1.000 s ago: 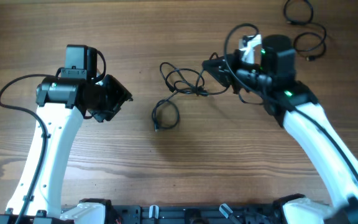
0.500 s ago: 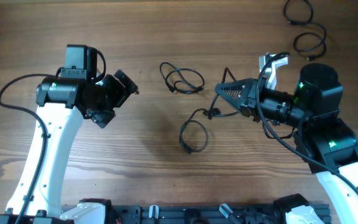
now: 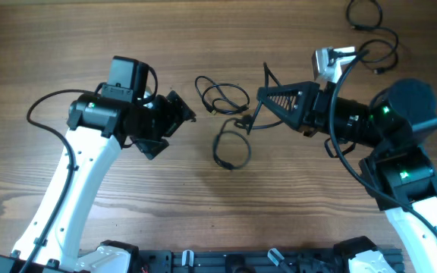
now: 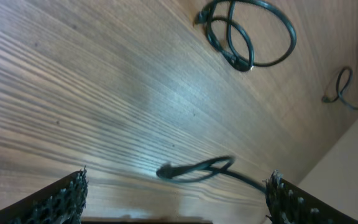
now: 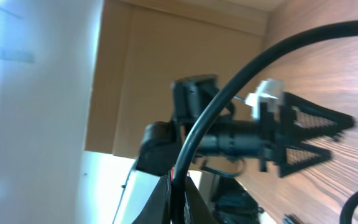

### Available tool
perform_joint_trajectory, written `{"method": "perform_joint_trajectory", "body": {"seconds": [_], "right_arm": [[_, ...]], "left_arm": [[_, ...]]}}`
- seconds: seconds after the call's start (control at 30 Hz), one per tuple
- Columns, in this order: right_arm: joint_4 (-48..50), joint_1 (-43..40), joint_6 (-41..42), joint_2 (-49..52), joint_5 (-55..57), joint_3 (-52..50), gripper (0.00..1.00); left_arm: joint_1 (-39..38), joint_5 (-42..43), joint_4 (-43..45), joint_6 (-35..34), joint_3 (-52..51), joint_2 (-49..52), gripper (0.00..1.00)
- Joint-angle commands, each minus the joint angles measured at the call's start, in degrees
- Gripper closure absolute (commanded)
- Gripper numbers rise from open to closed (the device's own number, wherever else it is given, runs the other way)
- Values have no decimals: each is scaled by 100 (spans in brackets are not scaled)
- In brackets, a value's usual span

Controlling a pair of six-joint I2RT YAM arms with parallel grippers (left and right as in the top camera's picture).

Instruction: Untangle cables

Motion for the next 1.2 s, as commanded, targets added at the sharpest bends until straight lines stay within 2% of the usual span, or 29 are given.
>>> {"method": "perform_joint_trajectory", "body": {"seconds": [0.0, 0.07, 0.2, 0.27, 0.37, 0.57, 0.87, 0.97, 1.07, 1.13, 1.17], "right_arm": [[516, 0, 706, -9, 85, 48, 96], [839, 0, 997, -7, 387, 48, 96], [1366, 0, 1491, -9, 796, 48, 96], [1725, 0, 1971, -7, 957, 48, 96], [2170, 0, 2179, -9, 1276, 50, 95], [2144, 0, 2347, 146, 1508, 50, 96], [2205, 0, 2973, 555, 1679, 50, 95], [2518, 0, 3141, 614, 1567, 50, 96], [2636, 0, 3287, 614, 1410, 50, 96], [2614, 0, 3368, 621, 1401, 50, 96], [2616, 0, 3390, 621, 1399, 50, 95]], "left_arm": [[-275, 111, 7, -59, 37, 11, 6], [-457, 109, 98, 302, 37, 11, 7], [-562, 107, 107, 404, 37, 11, 8], [-562, 111, 103, 627, 37, 11, 11], [-625, 142, 79, 627, 37, 11, 19], [-955, 184, 157, 1095, 37, 11, 19], [-1130, 199, 195, 1268, 37, 11, 21], [-1130, 190, 216, 1270, 37, 11, 23], [-1130, -109, 291, 1266, 37, 11, 30], [-1130, -186, 393, 1263, 37, 11, 48], [-1130, -170, 422, 1263, 37, 11, 50]]}}
